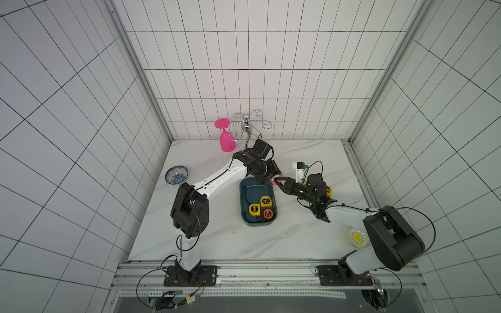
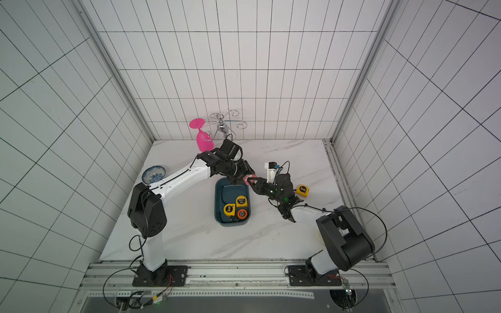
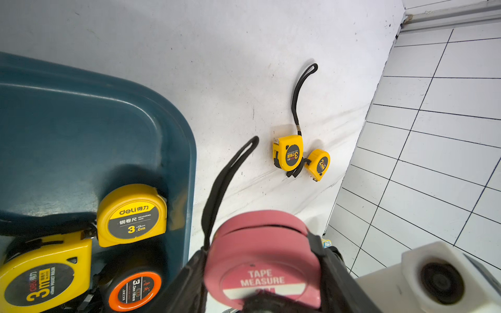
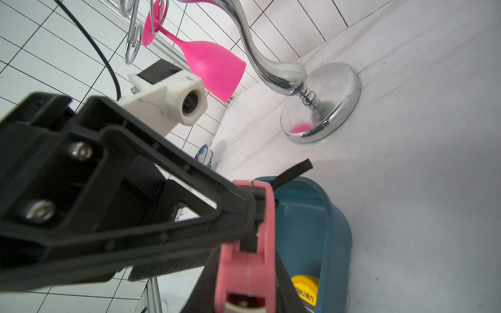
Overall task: Take the tape measure out of the storage box
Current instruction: Place the tape measure at the center of the board.
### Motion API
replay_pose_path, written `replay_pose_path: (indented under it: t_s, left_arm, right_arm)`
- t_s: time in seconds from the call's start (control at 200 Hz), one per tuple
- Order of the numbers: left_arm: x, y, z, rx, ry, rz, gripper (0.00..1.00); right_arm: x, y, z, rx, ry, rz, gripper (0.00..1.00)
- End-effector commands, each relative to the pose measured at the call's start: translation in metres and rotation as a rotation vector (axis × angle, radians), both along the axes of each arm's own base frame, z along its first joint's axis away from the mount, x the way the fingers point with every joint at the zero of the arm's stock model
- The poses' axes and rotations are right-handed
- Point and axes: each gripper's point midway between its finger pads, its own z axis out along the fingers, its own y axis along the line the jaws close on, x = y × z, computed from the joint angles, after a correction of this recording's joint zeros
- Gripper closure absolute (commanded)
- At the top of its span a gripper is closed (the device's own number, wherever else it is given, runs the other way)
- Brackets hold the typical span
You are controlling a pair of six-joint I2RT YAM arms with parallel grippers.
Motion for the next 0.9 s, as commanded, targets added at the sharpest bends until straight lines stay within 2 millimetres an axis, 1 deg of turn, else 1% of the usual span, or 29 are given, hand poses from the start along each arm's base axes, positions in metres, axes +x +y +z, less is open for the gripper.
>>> replay_pose_path:
  t_s: [0.0, 0.03, 0.075, 0.11, 0.13, 0.185, 0.265, 0.4, 0.545, 0.68, 0.78, 0.895]
  left_arm:
    - [-0.004, -0.004, 0.018, -0.051, -0.02, -0.018, 0.99]
    - [-0.003, -0.003, 0.017, -0.047, -0.022, -0.019, 0.86]
    - [-0.002, 0.002, 0.015, -0.028, -0.03, -0.019, 0.58]
    - [0.001, 0.008, 0.014, -0.007, -0.042, -0.01, 0.41]
    - [0.002, 0.012, 0.014, 0.005, -0.049, -0.008, 0.35]
    - [0.006, 0.025, 0.012, 0.039, -0.07, 0.007, 0.21]
    - [0.011, 0.047, 0.01, 0.097, -0.098, 0.025, 0.04]
    - [0.012, 0.081, 0.0, 0.176, -0.107, 0.042, 0.02]
    - [0.007, 0.103, -0.01, 0.209, -0.091, 0.057, 0.02]
    - [0.001, 0.112, -0.017, 0.215, -0.075, 0.068, 0.02]
    - [0.0, 0.113, -0.019, 0.211, -0.07, 0.072, 0.03]
    - [0.0, 0.112, -0.018, 0.207, -0.071, 0.072, 0.02]
  right_arm:
    - [0.001, 0.0, -0.001, -0.018, -0.025, -0.012, 0.89]
    - [0.003, -0.002, -0.003, -0.026, -0.018, -0.026, 0.89]
    - [0.004, -0.005, -0.007, -0.033, -0.003, -0.039, 0.9]
    - [0.006, -0.008, -0.009, -0.034, 0.005, -0.047, 0.91]
    - [0.007, -0.01, -0.011, -0.034, 0.014, -0.053, 0.91]
    - [0.01, -0.015, -0.015, -0.037, 0.036, -0.06, 0.93]
    - [0.017, -0.023, -0.021, -0.034, 0.067, -0.08, 0.93]
    - [0.031, -0.036, -0.034, -0.033, 0.135, -0.108, 0.94]
    - [0.044, -0.047, -0.049, -0.031, 0.185, -0.137, 0.95]
    - [0.055, -0.053, -0.071, -0.026, 0.272, -0.168, 0.96]
    - [0.062, -0.056, -0.089, -0.053, 0.332, -0.184, 0.96]
    - [0.066, -0.058, -0.103, -0.062, 0.373, -0.194, 0.96]
